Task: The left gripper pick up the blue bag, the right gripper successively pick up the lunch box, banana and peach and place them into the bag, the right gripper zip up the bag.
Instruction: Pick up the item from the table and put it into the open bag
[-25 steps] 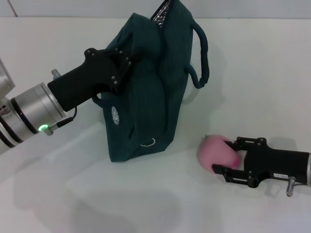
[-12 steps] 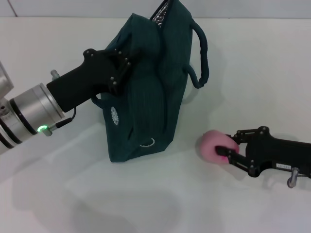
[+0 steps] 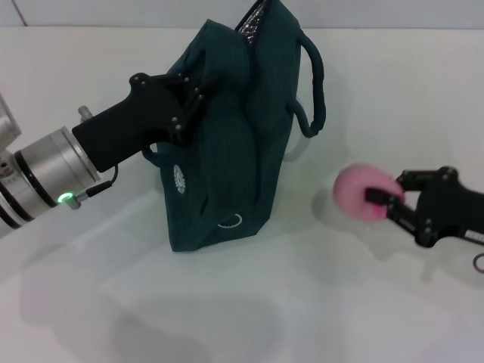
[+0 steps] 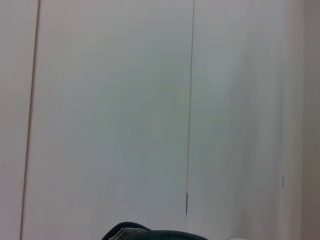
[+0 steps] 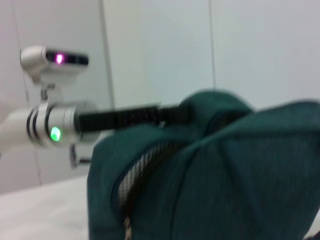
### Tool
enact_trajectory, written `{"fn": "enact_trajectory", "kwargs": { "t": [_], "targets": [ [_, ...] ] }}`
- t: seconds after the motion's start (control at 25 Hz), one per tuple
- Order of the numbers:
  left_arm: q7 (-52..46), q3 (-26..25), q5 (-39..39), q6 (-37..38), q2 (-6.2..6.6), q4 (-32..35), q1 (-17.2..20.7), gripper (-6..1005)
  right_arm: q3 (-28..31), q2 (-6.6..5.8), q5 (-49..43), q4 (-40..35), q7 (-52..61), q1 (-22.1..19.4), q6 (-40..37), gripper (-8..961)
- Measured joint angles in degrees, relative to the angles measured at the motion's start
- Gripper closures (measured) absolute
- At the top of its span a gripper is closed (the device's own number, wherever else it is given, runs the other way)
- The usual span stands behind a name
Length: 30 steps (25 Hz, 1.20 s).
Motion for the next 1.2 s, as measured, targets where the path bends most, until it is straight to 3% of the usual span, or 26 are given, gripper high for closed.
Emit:
{"fn": "enact_trajectory", "kwargs": {
  "t": [0.4, 0.72, 0.84, 1.0, 1.2],
  "targets": [
    [0.8, -0.2, -0.7, 4.1, 0.06, 0.1, 0.4, 959, 4.1, -0.04, 8.8, 2.0, -1.0, 0.5, -11.2, 832],
    [-1.6, -0.3, -4.5, 9.0, 0.16, -0.2, 1.2, 959, 4.6, -0.12, 11.7, -5.1, 7.6, 3.0, -11.0, 831],
    [-1.8, -0.2, -4.8, 9.0, 0.12, -0.3, 1.3, 959, 4.3, -0.11, 8.9, -9.4, 13.5, 5.3, -7.5, 830],
    [-2.1, -0.2, -4.7, 9.0, 0.11, -0.5, 1.3, 959, 4.1, 0.34, -2.8, -15.8, 23.9, 9.1, -3.2, 832],
    [-2.1, -0.2, -4.7, 8.9, 0.02, -0.6, 1.3, 958, 2.1, 0.45, -11.7, -19.1, 31.2, 13.0, -2.9, 828]
  ]
}}
